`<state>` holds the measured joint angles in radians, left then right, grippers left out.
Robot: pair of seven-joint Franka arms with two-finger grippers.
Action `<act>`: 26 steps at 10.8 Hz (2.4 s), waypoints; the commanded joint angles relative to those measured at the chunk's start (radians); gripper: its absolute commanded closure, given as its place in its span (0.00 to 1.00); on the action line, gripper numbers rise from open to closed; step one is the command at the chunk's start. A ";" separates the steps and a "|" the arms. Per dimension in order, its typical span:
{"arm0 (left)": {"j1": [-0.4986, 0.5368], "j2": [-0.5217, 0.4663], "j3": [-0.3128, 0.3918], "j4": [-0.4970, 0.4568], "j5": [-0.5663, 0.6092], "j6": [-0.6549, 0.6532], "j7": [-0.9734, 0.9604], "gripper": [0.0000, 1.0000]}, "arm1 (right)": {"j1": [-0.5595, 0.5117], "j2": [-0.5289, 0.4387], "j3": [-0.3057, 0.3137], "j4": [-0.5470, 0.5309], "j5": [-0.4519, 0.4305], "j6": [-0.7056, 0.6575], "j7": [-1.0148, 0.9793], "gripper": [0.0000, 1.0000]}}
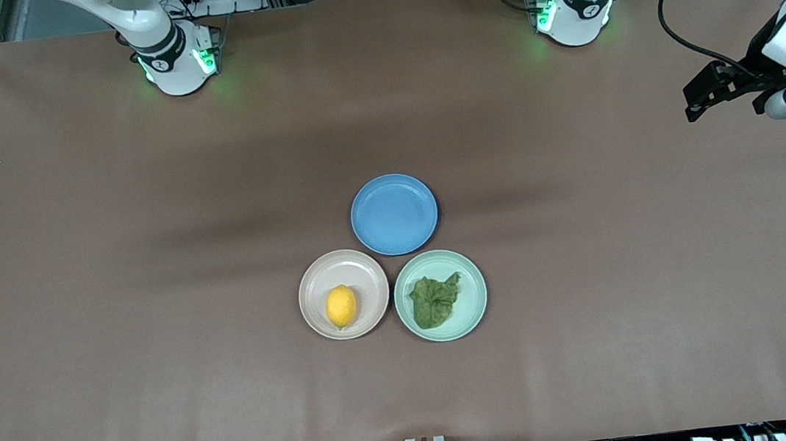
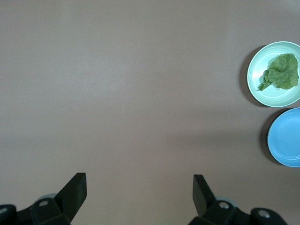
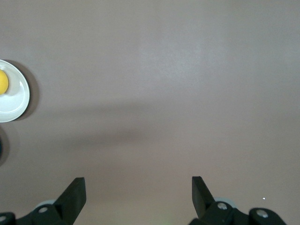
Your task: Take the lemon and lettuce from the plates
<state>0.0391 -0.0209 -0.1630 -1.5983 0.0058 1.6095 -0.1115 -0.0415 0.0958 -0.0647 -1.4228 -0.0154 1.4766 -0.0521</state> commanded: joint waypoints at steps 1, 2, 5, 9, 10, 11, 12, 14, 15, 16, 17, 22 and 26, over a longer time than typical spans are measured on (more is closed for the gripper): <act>0.002 -0.001 -0.003 0.014 -0.010 -0.014 0.023 0.00 | -0.001 -0.011 0.010 0.001 -0.018 -0.012 0.003 0.00; 0.001 -0.001 -0.003 0.012 -0.010 -0.014 0.023 0.00 | -0.006 -0.011 0.006 0.001 -0.012 -0.012 0.001 0.00; -0.004 0.018 -0.004 0.011 -0.018 -0.008 0.010 0.00 | 0.003 -0.015 0.014 0.001 -0.012 -0.035 0.009 0.00; -0.097 0.108 -0.009 0.011 -0.018 0.108 0.004 0.00 | -0.001 -0.016 0.011 0.001 -0.005 -0.052 0.011 0.00; -0.125 0.134 -0.009 0.011 -0.017 0.146 0.003 0.00 | -0.001 -0.016 0.011 0.001 -0.003 -0.052 0.012 0.00; -0.133 0.160 -0.009 0.012 -0.020 0.185 0.003 0.00 | -0.001 -0.018 0.011 -0.001 -0.003 -0.053 0.011 0.00; -0.149 0.191 -0.012 0.012 -0.020 0.231 -0.008 0.00 | 0.000 -0.018 0.011 0.001 -0.003 -0.050 0.011 0.00; -0.198 0.251 -0.012 0.012 -0.020 0.301 -0.025 0.00 | 0.000 -0.018 0.014 -0.001 0.000 -0.048 0.009 0.00; -0.217 0.283 -0.012 0.012 -0.020 0.343 -0.036 0.00 | 0.005 -0.018 0.017 -0.001 0.000 -0.047 0.012 0.00; -0.238 0.318 -0.012 0.014 -0.020 0.395 -0.051 0.00 | 0.017 -0.016 0.022 0.001 0.002 -0.045 0.021 0.00; -0.263 0.356 -0.012 0.014 -0.020 0.438 -0.060 0.00 | 0.035 -0.015 0.022 -0.001 0.008 -0.045 0.061 0.00; -0.369 0.519 -0.013 0.015 -0.023 0.706 -0.122 0.00 | 0.127 0.002 0.022 -0.002 0.090 -0.026 0.259 0.00; -0.436 0.634 -0.013 0.014 -0.021 0.944 -0.279 0.00 | 0.237 0.076 0.020 -0.010 0.124 0.083 0.437 0.00</act>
<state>-0.3527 0.5480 -0.1828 -1.6022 0.0011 2.4346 -0.2972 0.1279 0.1260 -0.0422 -1.4365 0.0983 1.5168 0.2652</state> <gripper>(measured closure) 0.000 0.000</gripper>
